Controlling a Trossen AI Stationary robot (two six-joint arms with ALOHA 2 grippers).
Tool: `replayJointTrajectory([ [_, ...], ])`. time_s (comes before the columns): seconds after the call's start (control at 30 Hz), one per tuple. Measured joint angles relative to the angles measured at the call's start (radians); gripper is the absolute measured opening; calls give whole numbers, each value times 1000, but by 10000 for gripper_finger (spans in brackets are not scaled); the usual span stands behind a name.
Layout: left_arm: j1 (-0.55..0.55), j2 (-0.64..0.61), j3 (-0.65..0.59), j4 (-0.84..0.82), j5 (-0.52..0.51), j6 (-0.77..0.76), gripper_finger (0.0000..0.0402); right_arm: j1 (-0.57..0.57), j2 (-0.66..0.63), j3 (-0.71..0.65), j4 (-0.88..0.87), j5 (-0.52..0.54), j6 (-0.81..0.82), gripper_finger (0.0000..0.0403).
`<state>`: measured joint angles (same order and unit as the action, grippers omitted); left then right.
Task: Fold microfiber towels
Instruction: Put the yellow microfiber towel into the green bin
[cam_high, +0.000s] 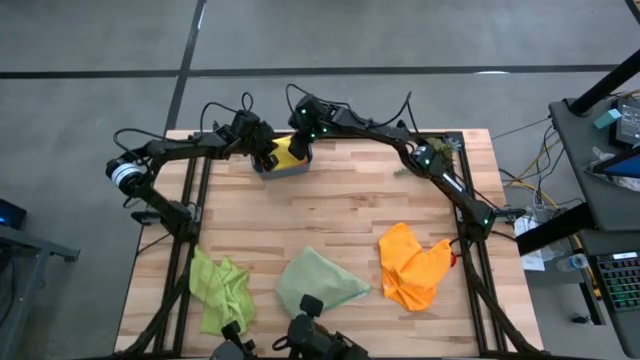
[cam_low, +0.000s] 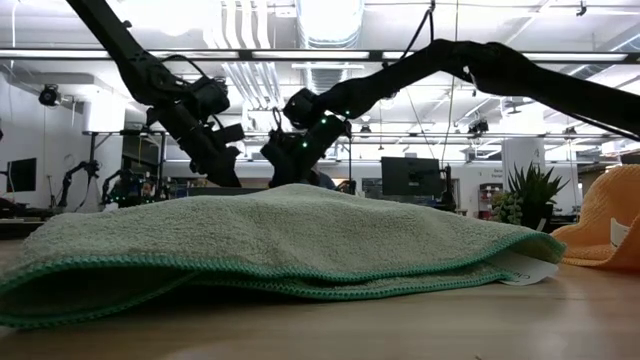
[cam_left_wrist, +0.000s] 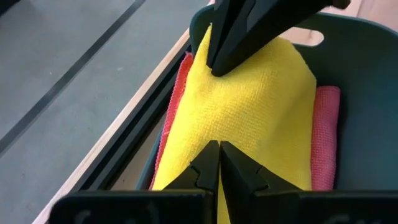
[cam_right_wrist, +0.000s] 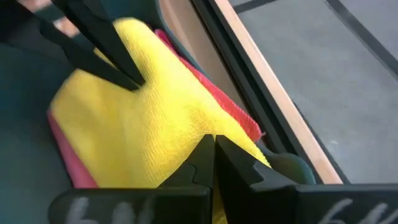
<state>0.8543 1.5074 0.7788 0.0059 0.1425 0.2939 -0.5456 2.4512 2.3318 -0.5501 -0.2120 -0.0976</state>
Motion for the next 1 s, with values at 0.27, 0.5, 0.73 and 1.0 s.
replayJointTrajectory([
  [0.27,0,0,0,-49,-1,-2,0,5,2,0,-14,5,-19,8],
  [0.5,0,0,0,-54,-15,-26,0,5,3,0,-14,5,-26,8],
  [0.73,0,8,0,-60,-20,-28,0,5,3,0,-16,5,-32,8],
  [1.0,-3,56,0,-60,-21,-53,0,7,3,-7,-18,5,-36,8],
])
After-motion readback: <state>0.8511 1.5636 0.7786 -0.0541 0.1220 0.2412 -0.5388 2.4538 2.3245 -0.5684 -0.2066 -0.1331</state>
